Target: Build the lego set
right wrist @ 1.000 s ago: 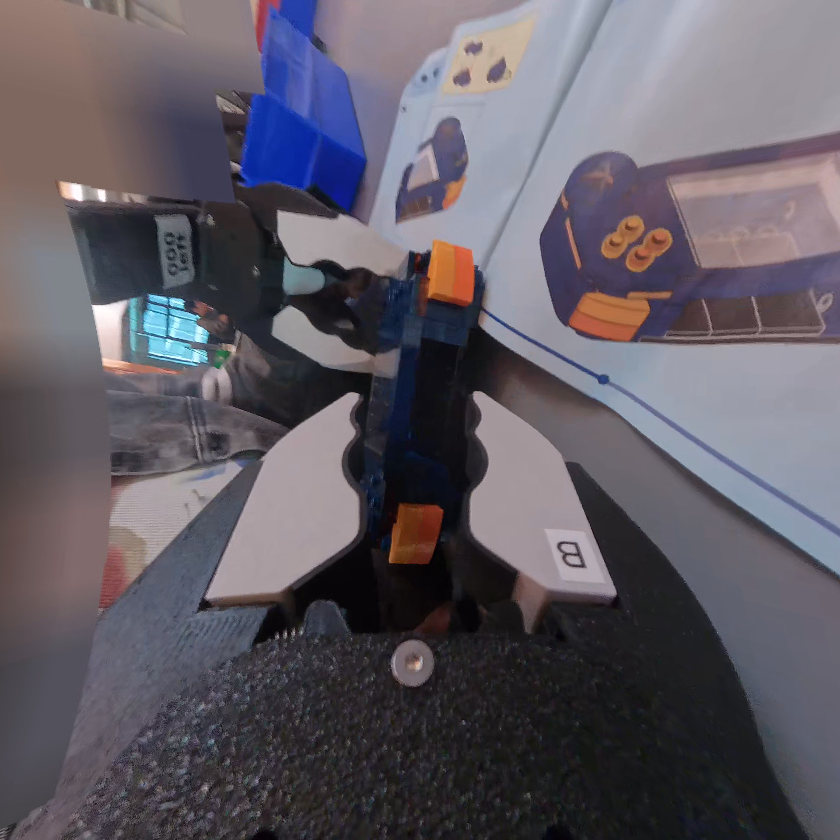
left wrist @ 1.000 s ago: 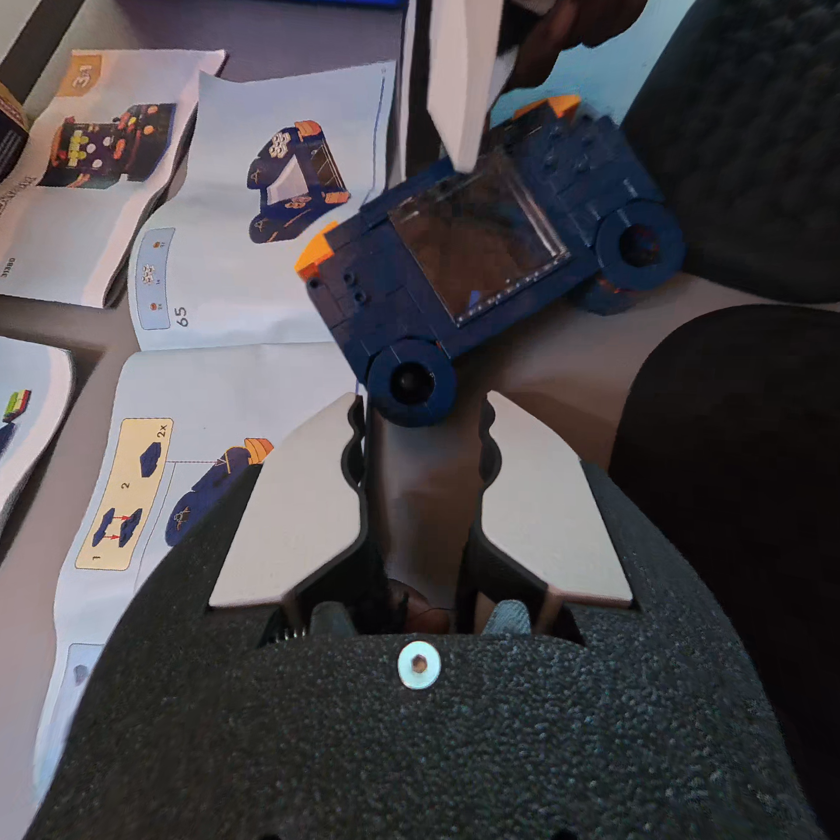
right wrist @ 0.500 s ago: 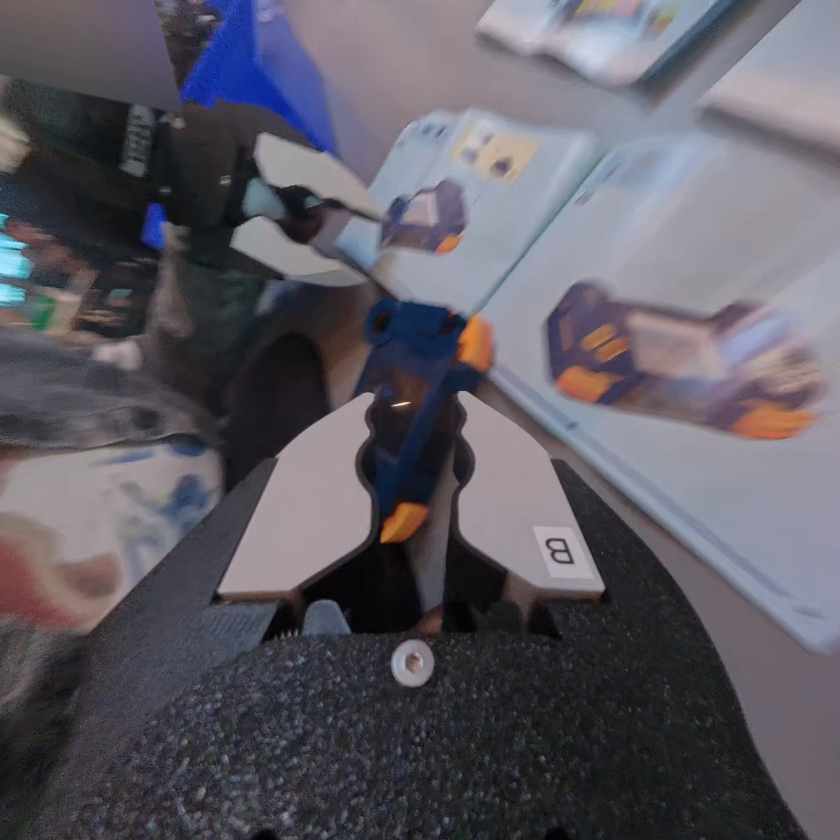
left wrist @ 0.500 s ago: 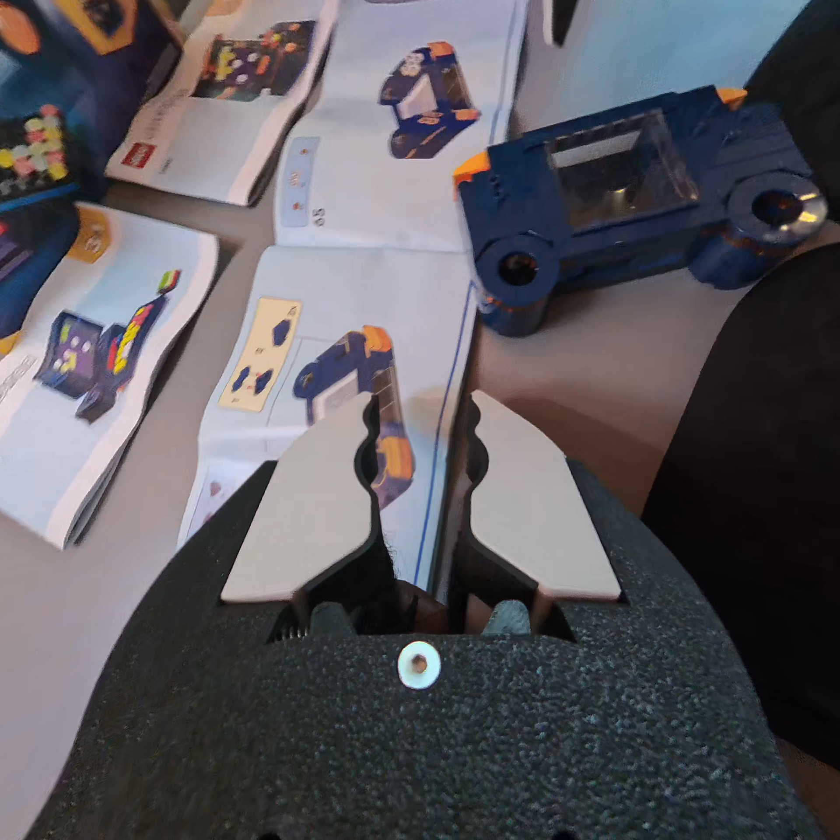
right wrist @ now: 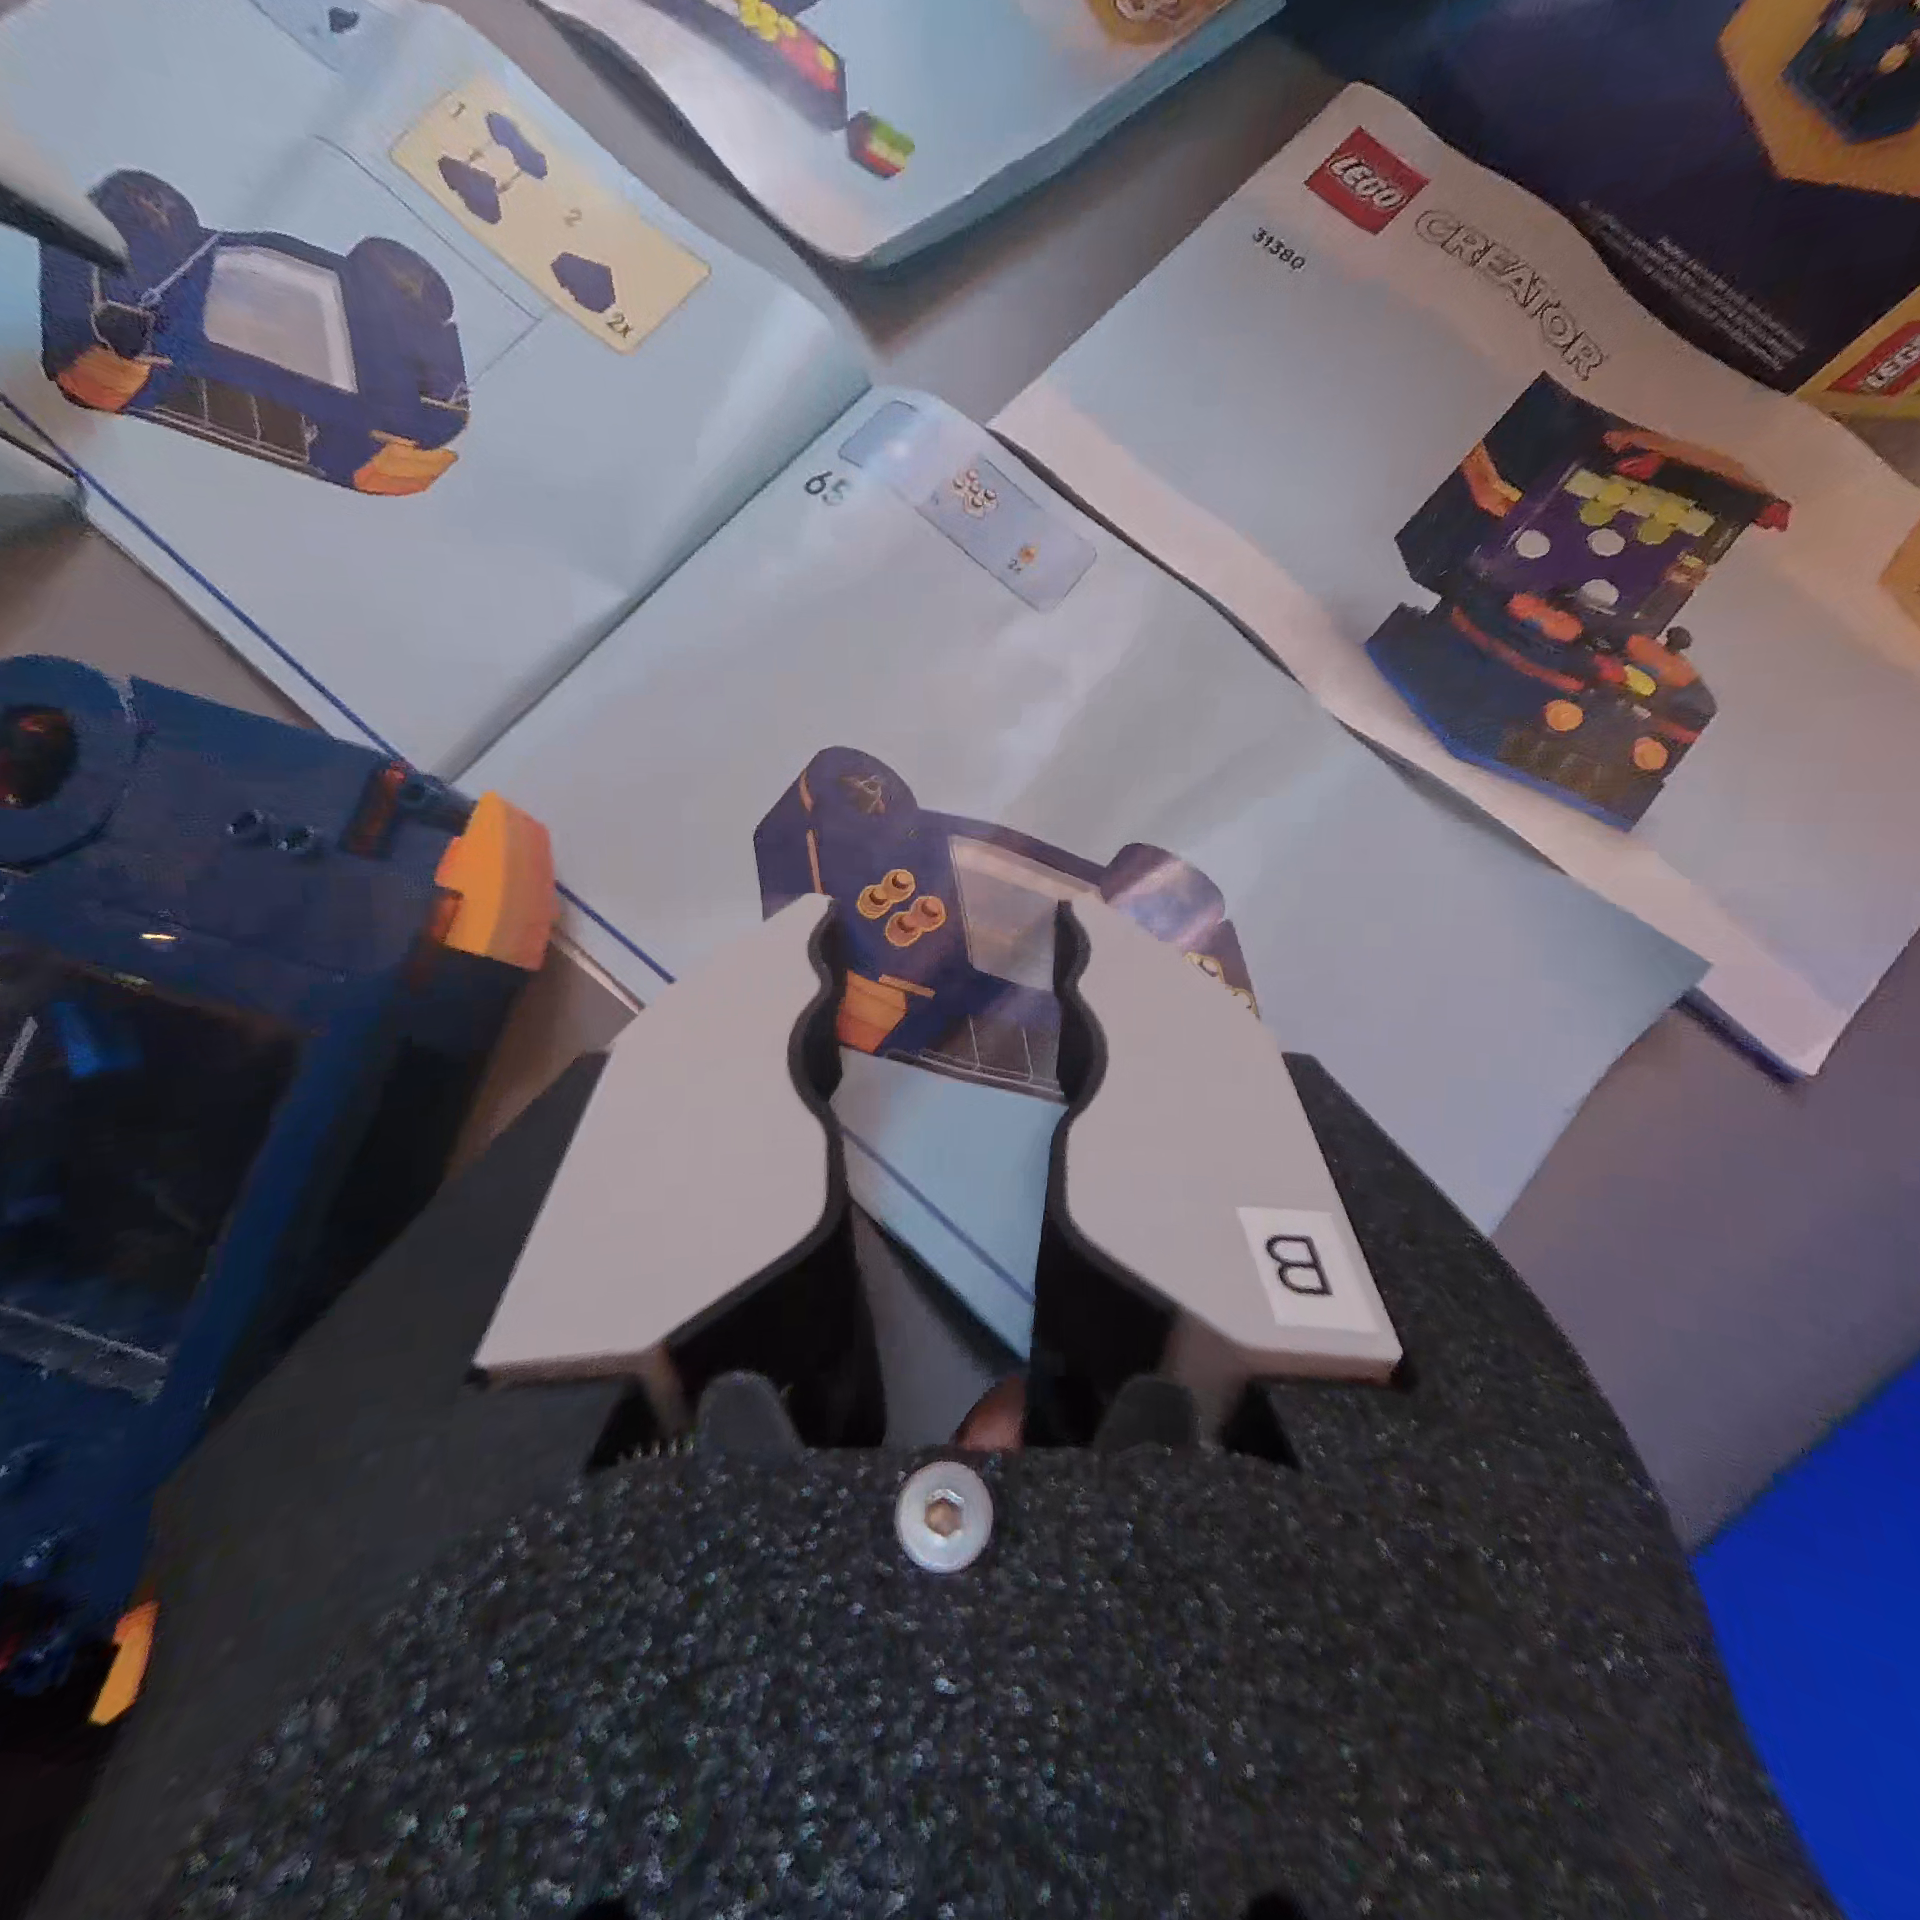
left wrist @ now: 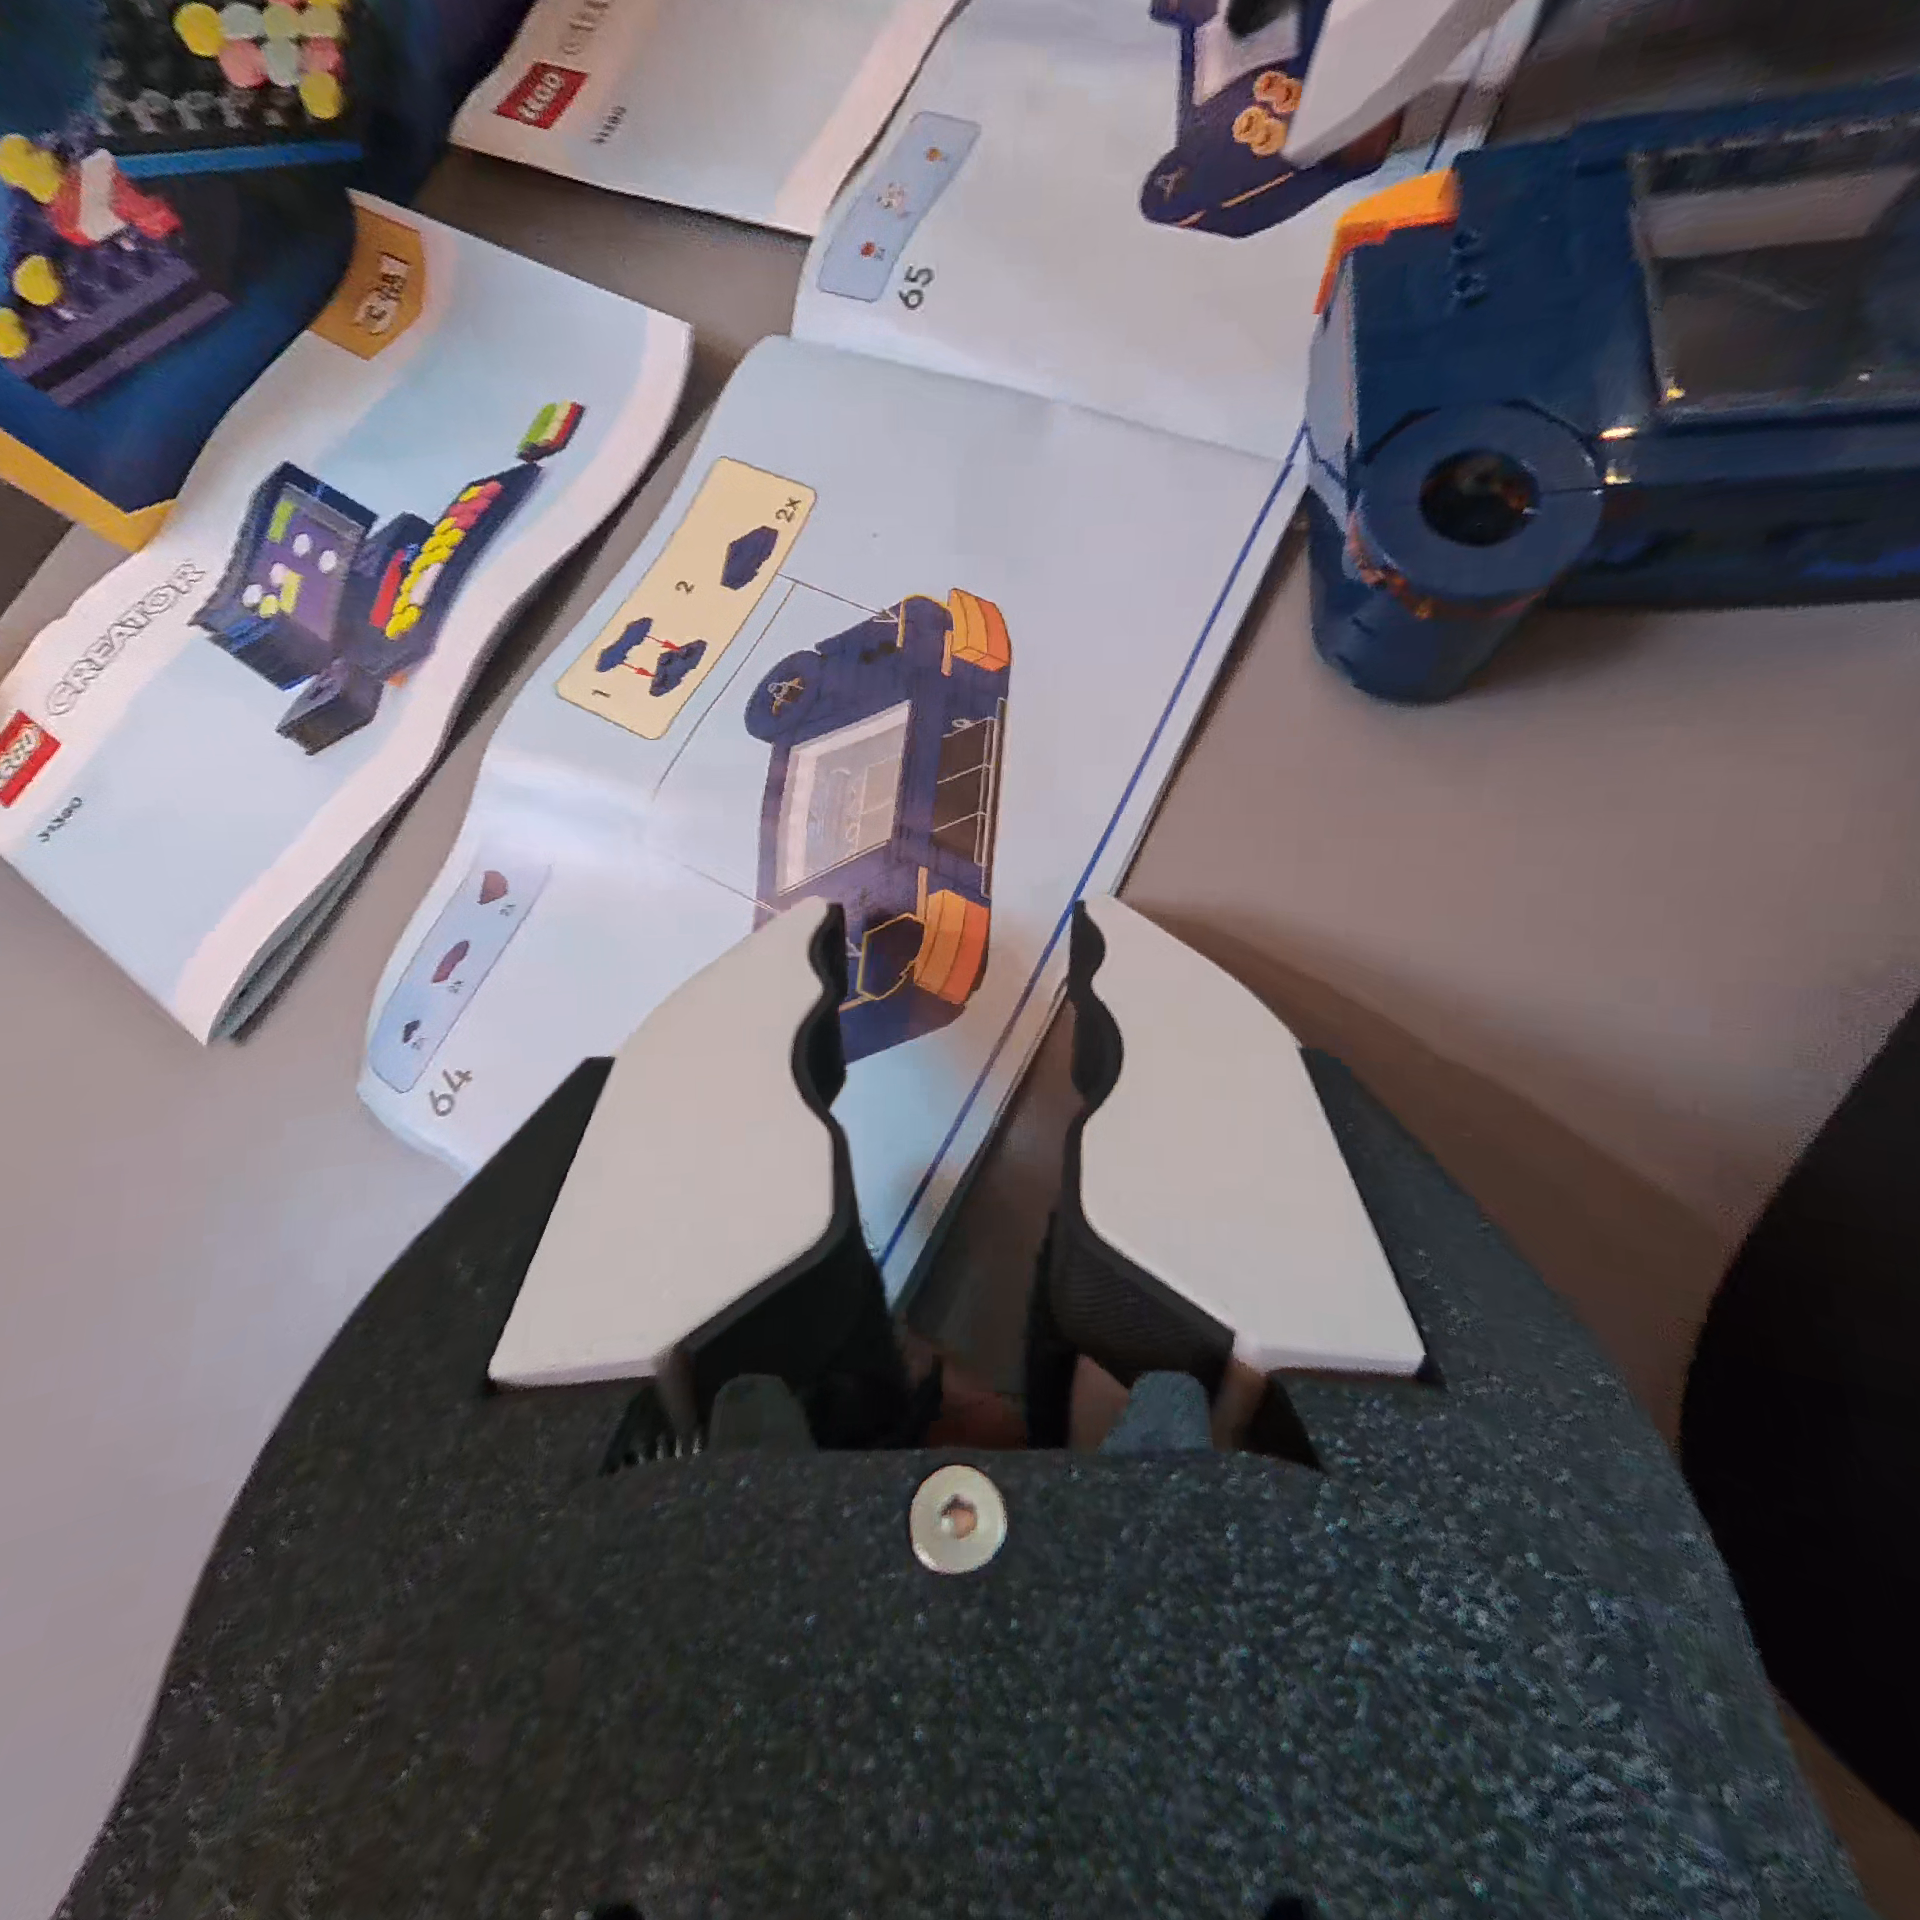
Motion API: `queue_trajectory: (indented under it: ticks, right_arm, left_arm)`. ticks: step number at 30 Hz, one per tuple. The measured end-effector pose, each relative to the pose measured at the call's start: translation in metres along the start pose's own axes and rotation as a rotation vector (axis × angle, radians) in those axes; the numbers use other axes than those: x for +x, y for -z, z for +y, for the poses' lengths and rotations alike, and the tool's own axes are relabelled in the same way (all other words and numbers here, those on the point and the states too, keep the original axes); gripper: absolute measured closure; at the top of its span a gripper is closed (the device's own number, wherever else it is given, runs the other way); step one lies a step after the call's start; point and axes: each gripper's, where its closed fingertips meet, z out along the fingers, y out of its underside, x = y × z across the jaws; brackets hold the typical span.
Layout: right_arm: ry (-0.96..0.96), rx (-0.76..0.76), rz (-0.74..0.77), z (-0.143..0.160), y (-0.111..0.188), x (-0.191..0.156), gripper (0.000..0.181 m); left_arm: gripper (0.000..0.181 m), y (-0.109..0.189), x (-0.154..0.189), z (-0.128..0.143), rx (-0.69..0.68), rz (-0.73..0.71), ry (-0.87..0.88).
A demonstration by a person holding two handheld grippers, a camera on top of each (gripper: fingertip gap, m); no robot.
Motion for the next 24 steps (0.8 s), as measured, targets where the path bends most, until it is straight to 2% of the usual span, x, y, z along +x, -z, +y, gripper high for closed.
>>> queue_trajectory:
  ticks: [2, 3, 5, 7, 9, 11, 13, 15, 19, 21, 22, 24]
  right_arm:
    - [-0.032, -0.002, -0.026, -0.001, 0.002, -0.001, 0.144]
    - [-0.057, 0.014, -0.058, -0.002, 0.006, -0.003, 0.151]
    - [-0.077, 0.098, -0.140, -0.011, 0.021, -0.014, 0.153]
    - [-0.060, 0.157, -0.241, -0.015, 0.038, -0.032, 0.150]
    - [-0.045, 0.195, -0.250, -0.008, 0.046, -0.040, 0.151]
    - [-0.035, 0.217, -0.248, 0.005, 0.049, -0.048, 0.159]
    - [-0.030, 0.186, -0.305, 0.020, 0.057, -0.062, 0.167]
    - [-0.009, 0.124, -0.373, 0.037, 0.072, -0.074, 0.175]
    - [-0.014, -0.128, -0.527, 0.081, 0.089, -0.107, 0.159]
    - [-0.014, -0.092, -0.547, 0.082, 0.090, -0.119, 0.172]
    - [0.007, -0.078, -0.535, 0.082, 0.092, -0.118, 0.172]
    - [0.023, -0.094, -0.566, 0.086, 0.097, -0.121, 0.171]
  left_arm:
    - [0.140, 0.002, 0.001, 0.000, 0.005, 0.008, -0.007]
    - [0.140, 0.004, 0.001, -0.002, 0.013, 0.016, -0.017]
    - [0.143, 0.010, 0.011, -0.008, 0.061, 0.081, -0.052]
    - [0.147, 0.016, 0.037, -0.018, 0.129, 0.233, -0.092]
    - [0.156, 0.020, 0.069, -0.025, 0.165, 0.396, -0.128]
    - [0.161, 0.025, 0.110, -0.024, 0.159, 0.606, -0.186]
    - [0.172, 0.026, 0.142, -0.011, 0.063, 0.755, -0.227]
    - [0.181, 0.022, 0.148, -0.012, 0.016, 0.777, -0.174]
    - [0.181, 0.028, 0.152, -0.009, -0.026, 0.854, -0.037]
    - [0.181, 0.040, 0.167, -0.003, -0.052, 0.949, -0.038]
    - [0.181, 0.046, 0.176, 0.001, -0.080, 0.997, -0.020]
    - [0.181, 0.047, 0.177, 0.002, -0.062, 0.952, -0.007]
